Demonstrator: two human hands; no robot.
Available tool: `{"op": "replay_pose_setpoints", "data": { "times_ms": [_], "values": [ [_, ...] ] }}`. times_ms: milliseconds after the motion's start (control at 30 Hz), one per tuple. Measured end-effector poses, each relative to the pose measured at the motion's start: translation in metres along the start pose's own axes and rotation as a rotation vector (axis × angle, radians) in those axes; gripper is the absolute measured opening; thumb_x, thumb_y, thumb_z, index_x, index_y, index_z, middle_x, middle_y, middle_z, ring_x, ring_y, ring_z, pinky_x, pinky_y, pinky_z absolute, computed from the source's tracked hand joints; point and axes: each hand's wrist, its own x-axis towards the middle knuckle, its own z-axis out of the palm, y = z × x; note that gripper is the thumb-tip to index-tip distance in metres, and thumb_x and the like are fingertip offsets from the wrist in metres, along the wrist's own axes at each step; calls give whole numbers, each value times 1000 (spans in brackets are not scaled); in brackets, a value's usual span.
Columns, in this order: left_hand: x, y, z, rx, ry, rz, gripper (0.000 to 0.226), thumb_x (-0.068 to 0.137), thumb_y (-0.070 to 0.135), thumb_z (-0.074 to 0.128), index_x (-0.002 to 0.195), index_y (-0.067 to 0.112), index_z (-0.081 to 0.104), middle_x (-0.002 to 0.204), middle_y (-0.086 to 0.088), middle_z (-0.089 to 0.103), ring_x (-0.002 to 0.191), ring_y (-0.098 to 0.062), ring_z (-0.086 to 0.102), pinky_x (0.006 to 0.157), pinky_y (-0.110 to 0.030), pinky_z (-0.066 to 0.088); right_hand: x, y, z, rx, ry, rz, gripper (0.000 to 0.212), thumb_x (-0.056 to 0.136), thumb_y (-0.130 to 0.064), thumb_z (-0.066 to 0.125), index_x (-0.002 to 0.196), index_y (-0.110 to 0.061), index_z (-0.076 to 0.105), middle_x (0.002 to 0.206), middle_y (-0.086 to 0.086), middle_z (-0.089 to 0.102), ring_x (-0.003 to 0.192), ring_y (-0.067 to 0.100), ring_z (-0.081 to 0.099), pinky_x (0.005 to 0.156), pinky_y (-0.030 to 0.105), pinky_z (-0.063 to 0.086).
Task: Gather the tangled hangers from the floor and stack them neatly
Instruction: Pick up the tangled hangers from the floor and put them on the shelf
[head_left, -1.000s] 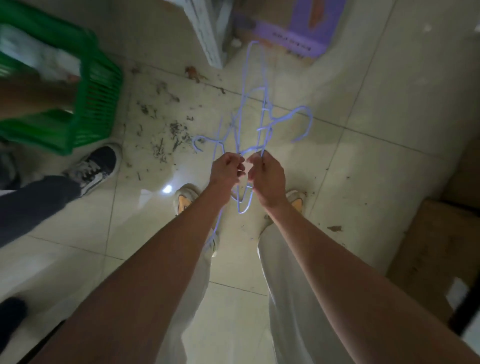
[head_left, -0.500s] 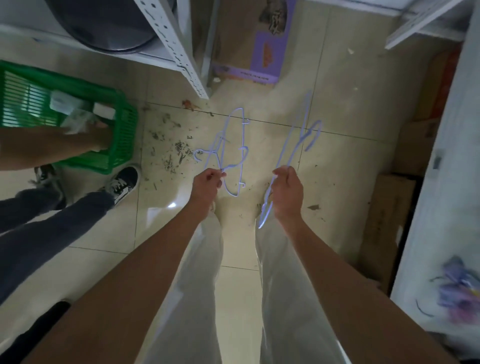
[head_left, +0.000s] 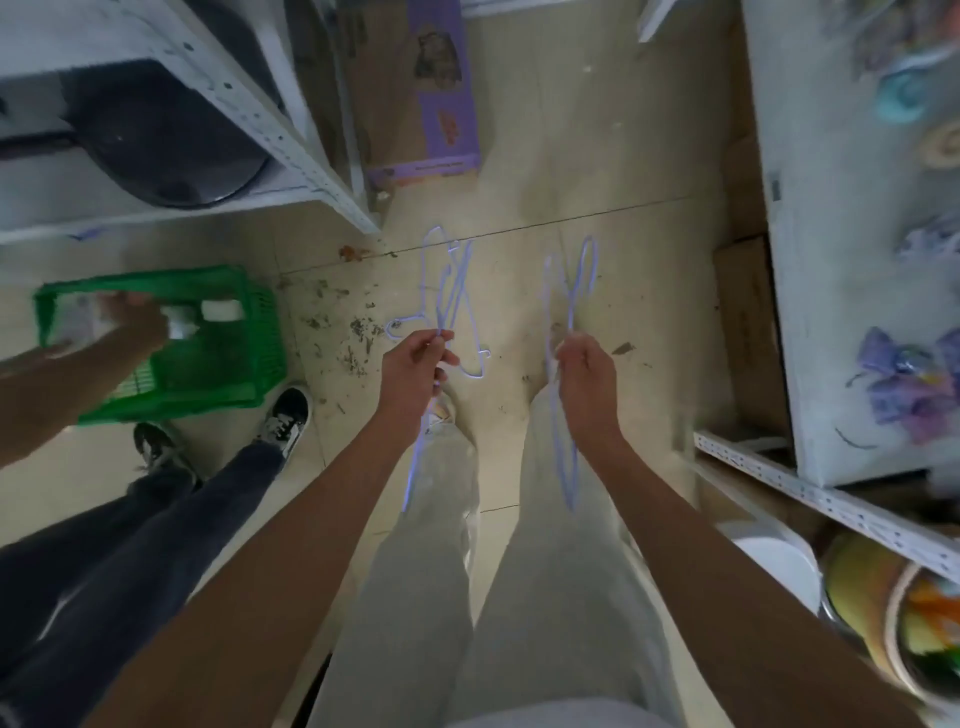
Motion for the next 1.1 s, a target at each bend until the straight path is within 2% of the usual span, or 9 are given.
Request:
{"op": "replay_pose_setpoints", "data": {
  "times_ms": [200, 267, 333, 433, 567, 733, 867, 1000, 1100],
  "values": [
    [-40, -2, 3, 79, -61, 49, 22, 107, 16, 55, 114, 3, 72, 73, 2, 70, 51, -9, 49, 47, -21, 39, -44, -19, -23, 31, 50, -50, 28, 110, -25, 40, 124, -12, 61, 82, 2, 56, 71, 17, 52, 68, 31, 44],
    [-58, -9, 3, 97, -113, 32, 21, 107, 17, 55, 113, 5, 72, 75, 1, 70, 54, -13, 51, 49, -24, 41, -53, -22, -32, 105, 54, -16, 24, 106, -21, 43, 118, -15, 62, 72, 5, 59, 59, 18, 56, 55, 29, 46],
    [-72, -17, 1, 72, -159, 10, 20, 106, 15, 57, 112, 6, 73, 75, 1, 71, 55, -13, 53, 49, -23, 43, -61, -20, -45, 118, 64, 1, 14, 98, -15, 50, 95, -13, 63, 68, 7, 61, 54, 16, 61, 47, 28, 47],
    [-84, -21, -3, 55, -170, 10, 20, 106, 14, 56, 111, 5, 73, 84, -7, 74, 57, -13, 55, 51, -23, 46, -68, -10, -70, 71, 79, -53, 29, 97, -23, 61, 74, -6, 56, 69, 23, 61, 50, 10, 63, 47, 38, 56],
    [-98, -23, -2, 126, -192, 50, 20, 107, 15, 56, 110, 5, 73, 81, -3, 77, 56, -13, 58, 50, -21, 49, -82, 9, -112, -144, 173, -264, 45, 98, -44, 67, 74, -8, 55, 60, 17, 58, 49, 27, 58, 48, 42, 51],
    [-142, -8, 16, 192, -229, 118, 19, 106, 16, 56, 106, 11, 75, 83, -2, 78, 52, -6, 58, 51, -19, 48, -125, 20, -178, -397, 422, -450, 18, 100, -42, 59, 111, -28, 60, 53, -9, 43, 43, 2, 40, 45, 18, 26],
    [-181, 14, 40, 226, -272, 190, 18, 106, 16, 57, 107, 12, 75, 82, 1, 79, 55, -8, 59, 52, -21, 49, -173, 18, -220, -295, 520, -435, 9, 92, -28, 73, 99, -27, 67, 66, -17, 51, 58, 4, 45, 58, 28, 42],
    [-212, 34, 61, 247, -322, 271, 18, 105, 15, 56, 105, 15, 75, 82, 0, 80, 55, -8, 60, 52, -19, 51, -206, 21, -248, -311, 551, -441, 5, 86, -18, 82, 83, -16, 79, 62, -1, 58, 61, 29, 61, 66, 41, 53],
    [-226, 43, 69, 273, -332, 308, 19, 105, 17, 56, 103, 19, 75, 85, 0, 81, 55, -9, 61, 52, -19, 51, -218, 29, -264, -340, 451, -286, 18, 95, -44, 67, 97, -32, 81, 54, -10, 57, 56, 3, 58, 57, 23, 44]
  ]
}}
